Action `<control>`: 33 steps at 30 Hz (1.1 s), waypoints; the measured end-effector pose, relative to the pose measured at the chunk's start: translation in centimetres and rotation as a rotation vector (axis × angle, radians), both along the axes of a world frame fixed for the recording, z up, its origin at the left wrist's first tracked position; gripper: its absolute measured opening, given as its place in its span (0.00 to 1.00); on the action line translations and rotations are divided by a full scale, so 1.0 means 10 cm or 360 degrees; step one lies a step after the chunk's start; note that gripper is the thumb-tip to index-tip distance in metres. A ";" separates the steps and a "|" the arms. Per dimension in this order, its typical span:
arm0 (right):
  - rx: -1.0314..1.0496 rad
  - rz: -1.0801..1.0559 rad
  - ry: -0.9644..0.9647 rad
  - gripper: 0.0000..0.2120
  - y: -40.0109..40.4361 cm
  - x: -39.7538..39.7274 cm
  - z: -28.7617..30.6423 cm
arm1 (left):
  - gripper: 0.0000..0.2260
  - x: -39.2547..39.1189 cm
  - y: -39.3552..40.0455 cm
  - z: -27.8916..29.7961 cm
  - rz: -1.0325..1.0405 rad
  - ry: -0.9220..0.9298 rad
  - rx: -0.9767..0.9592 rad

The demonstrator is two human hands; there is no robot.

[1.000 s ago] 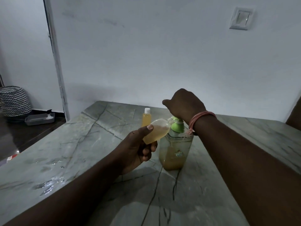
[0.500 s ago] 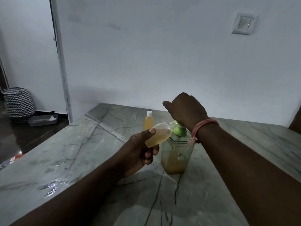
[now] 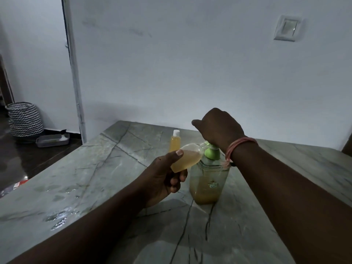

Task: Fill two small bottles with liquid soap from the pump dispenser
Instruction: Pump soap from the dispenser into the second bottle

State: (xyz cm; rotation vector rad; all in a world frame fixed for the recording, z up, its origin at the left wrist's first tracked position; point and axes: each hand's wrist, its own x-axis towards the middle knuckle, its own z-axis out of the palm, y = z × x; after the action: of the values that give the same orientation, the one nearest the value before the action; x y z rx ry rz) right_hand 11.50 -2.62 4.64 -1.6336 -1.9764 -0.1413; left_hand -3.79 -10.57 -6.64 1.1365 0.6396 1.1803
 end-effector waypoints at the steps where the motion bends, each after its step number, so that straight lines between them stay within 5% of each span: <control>1: -0.0018 0.0011 -0.0022 0.18 0.00 0.00 0.00 | 0.25 0.00 0.01 0.00 0.0001 0.0002 0.0001; 6: 0.0042 0.0069 -0.0283 0.19 -0.04 -0.05 0.13 | 0.26 0.00 -0.02 0.00 -0.0016 -0.0014 -0.0008; 12: -0.0017 0.0045 0.0075 0.21 0.03 0.02 -0.02 | 0.25 -0.01 0.01 0.00 -0.0013 -0.0006 -0.0003; 20: 0.0028 0.0050 -0.0323 0.18 -0.05 -0.06 0.13 | 0.25 0.00 -0.01 -0.01 -0.0035 -0.0024 -0.0011; 26: -0.0003 0.0020 0.0064 0.20 0.04 0.00 -0.02 | 0.24 0.00 0.01 0.00 -0.0012 -0.0017 -0.0015; 33: -0.0101 0.0043 -0.0187 0.17 -0.01 -0.03 0.09 | 0.28 -0.01 -0.03 0.02 0.0000 -0.0002 -0.0014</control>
State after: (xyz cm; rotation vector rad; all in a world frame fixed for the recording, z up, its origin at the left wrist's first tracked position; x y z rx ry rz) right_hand 11.19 -2.73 5.51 -1.6725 -2.1099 -0.1696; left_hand -3.84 -10.88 -6.48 1.1283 0.6432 1.1771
